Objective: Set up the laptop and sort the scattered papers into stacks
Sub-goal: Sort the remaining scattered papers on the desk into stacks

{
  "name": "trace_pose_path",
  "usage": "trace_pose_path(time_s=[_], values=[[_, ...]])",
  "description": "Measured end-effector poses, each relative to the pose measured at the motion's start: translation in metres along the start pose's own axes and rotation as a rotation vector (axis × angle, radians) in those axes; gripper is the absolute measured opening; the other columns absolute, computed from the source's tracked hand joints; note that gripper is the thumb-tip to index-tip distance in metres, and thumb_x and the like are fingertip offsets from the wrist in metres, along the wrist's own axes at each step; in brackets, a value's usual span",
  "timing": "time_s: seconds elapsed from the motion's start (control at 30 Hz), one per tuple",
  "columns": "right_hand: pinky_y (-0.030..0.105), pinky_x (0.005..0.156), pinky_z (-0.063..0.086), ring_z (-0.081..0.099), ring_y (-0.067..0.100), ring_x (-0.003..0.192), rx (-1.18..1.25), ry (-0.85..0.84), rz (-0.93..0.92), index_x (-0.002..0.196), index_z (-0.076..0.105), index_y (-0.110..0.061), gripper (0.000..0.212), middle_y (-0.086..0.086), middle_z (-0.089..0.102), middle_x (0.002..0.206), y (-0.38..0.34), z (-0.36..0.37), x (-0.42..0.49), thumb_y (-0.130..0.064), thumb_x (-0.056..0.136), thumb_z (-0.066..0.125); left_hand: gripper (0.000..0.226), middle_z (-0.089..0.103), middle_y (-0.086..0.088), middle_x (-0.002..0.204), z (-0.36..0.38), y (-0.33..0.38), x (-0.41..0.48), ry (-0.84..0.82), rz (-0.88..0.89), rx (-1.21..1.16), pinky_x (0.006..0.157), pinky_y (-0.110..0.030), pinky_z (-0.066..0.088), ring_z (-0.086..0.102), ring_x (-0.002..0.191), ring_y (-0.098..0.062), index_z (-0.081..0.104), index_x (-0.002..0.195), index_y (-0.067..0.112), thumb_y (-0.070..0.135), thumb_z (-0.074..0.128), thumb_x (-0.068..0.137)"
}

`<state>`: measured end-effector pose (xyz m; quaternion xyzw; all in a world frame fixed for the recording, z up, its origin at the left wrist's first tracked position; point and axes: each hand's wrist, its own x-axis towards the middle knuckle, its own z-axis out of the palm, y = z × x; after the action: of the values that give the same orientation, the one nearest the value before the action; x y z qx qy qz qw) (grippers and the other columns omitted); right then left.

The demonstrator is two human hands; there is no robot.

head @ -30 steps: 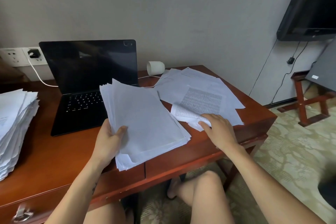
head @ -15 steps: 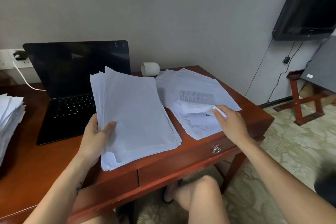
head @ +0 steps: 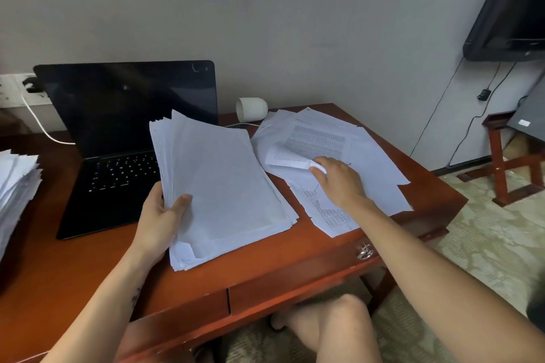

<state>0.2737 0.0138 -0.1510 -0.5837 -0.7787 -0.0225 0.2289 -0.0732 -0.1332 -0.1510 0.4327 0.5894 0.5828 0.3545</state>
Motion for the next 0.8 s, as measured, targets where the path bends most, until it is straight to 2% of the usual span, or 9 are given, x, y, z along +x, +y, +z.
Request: trace_pose_path(time_s=[0.07,0.17,0.23,0.43,0.63,0.7,0.8], values=[[0.032,0.086,0.049,0.061,0.023,0.113,-0.019,-0.056,-0.011,0.134,0.059,-0.020,0.048,0.002,0.066,0.126,-0.004,0.012,0.002,-0.053,0.103,0.043,0.028,0.070,0.004,0.121,-0.001,-0.002,-0.001,0.004,0.003,0.005,0.095,-0.046,0.058,0.071,0.109,-0.020,0.057,0.122,0.033,0.015,0.065,0.102],[0.040,0.106,0.037,0.045,0.019,0.130,-0.022,-0.090,0.030,0.138,0.056,-0.031,0.065,-0.007,0.053,0.139,-0.006,0.024,-0.005,-0.075,0.091,0.044,0.027,0.070,0.006,0.120,0.000,-0.004,-0.003,0.002,0.010,0.015,0.093,-0.043,0.058,0.070,0.109,-0.018,0.056,0.120,0.035,0.016,0.064,0.103],[0.041,0.110,0.033,0.040,0.017,0.132,0.023,-0.097,0.055,0.138,0.055,-0.037,0.071,-0.012,0.048,0.139,-0.005,0.026,-0.007,-0.082,0.084,0.047,0.028,0.070,0.007,0.120,0.000,-0.005,-0.002,0.006,0.011,0.028,0.092,-0.042,0.058,0.070,0.109,-0.017,0.056,0.120,0.036,0.016,0.064,0.103],[0.040,0.101,0.041,0.049,0.015,0.122,0.066,0.010,0.041,0.128,0.065,-0.035,0.055,-0.012,0.059,0.130,-0.001,0.032,-0.006,-0.072,0.089,0.052,0.030,0.070,0.008,0.120,0.000,-0.009,0.001,0.008,0.020,0.037,0.093,-0.043,0.059,0.070,0.108,-0.016,0.056,0.128,0.031,0.017,0.064,0.103],[0.037,0.088,0.052,0.062,0.017,0.108,-0.073,0.120,-0.017,0.121,0.070,-0.027,0.046,-0.006,0.072,0.117,-0.005,0.033,-0.009,-0.060,0.096,0.053,0.030,0.071,0.006,0.121,-0.001,-0.012,0.003,0.014,0.028,0.033,0.096,-0.048,0.058,0.071,0.110,-0.018,0.056,0.128,0.030,0.018,0.065,0.102],[0.037,0.084,0.054,0.064,0.019,0.105,-0.128,0.125,-0.023,0.122,0.070,-0.024,0.047,-0.003,0.073,0.114,-0.008,0.033,-0.010,-0.059,0.097,0.051,0.031,0.070,0.007,0.121,0.000,-0.013,0.003,0.016,0.040,0.043,0.095,-0.047,0.058,0.070,0.110,-0.018,0.055,0.129,0.031,0.019,0.065,0.102],[0.041,0.090,0.051,0.060,0.022,0.115,-0.193,0.065,-0.024,0.130,0.065,-0.023,0.059,-0.001,0.067,0.126,-0.012,0.030,-0.008,-0.067,0.095,0.045,0.031,0.069,0.006,0.121,-0.001,-0.014,0.003,0.023,0.050,0.040,0.095,-0.046,0.058,0.070,0.110,-0.019,0.055,0.130,0.030,0.019,0.065,0.102]])
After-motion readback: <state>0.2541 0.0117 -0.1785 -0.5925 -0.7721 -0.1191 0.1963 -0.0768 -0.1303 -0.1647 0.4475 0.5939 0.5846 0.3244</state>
